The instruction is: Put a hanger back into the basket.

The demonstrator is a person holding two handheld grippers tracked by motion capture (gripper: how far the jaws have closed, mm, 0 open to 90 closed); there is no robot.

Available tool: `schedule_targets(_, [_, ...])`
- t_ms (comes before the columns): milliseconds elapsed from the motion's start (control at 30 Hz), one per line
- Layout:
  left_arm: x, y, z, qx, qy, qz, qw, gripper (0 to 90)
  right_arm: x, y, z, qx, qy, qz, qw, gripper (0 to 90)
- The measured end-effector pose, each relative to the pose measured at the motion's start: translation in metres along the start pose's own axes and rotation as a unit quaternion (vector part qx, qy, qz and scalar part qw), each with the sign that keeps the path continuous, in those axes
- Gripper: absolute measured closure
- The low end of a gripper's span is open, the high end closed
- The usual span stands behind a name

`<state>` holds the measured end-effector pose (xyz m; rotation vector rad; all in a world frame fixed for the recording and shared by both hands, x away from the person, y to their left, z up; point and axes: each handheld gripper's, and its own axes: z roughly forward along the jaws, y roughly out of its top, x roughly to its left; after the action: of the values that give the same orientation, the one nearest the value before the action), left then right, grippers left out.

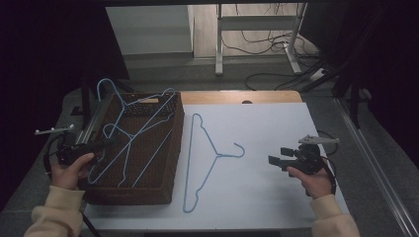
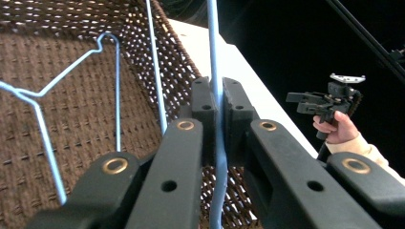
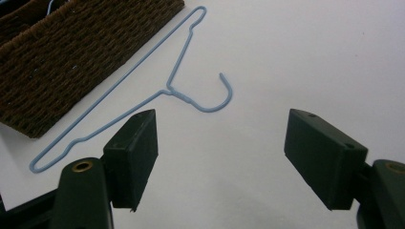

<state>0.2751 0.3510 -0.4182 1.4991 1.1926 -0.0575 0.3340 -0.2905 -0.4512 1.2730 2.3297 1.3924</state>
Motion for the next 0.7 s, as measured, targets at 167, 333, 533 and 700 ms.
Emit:
schedule_targets(167, [0.003,-0.003,0.004,0.006,0.004,-0.005,1.0000,86.1,0.000,0.000,-0.001,0.000,0.000,-0.001,1.0000,27.4])
schedule_targets(333, [0.006,-0.005,0.012,0.018,0.006,-0.011,0.9998,86.1,0.000,0.000,-0.001,0.001,-0.001,-0.002,1.0000,27.4])
schedule_targets(533, [0.009,-0.006,0.022,0.033,0.009,-0.013,0.9993,86.1,0.000,0.000,-0.001,0.000,-0.001,-0.002,1.0000,27.4])
schedule_targets(700, [0.009,-0.006,0.027,0.038,0.010,-0.014,0.9991,86.1,0.000,0.000,-0.001,0.000,-0.001,-0.003,1.0000,27.4])
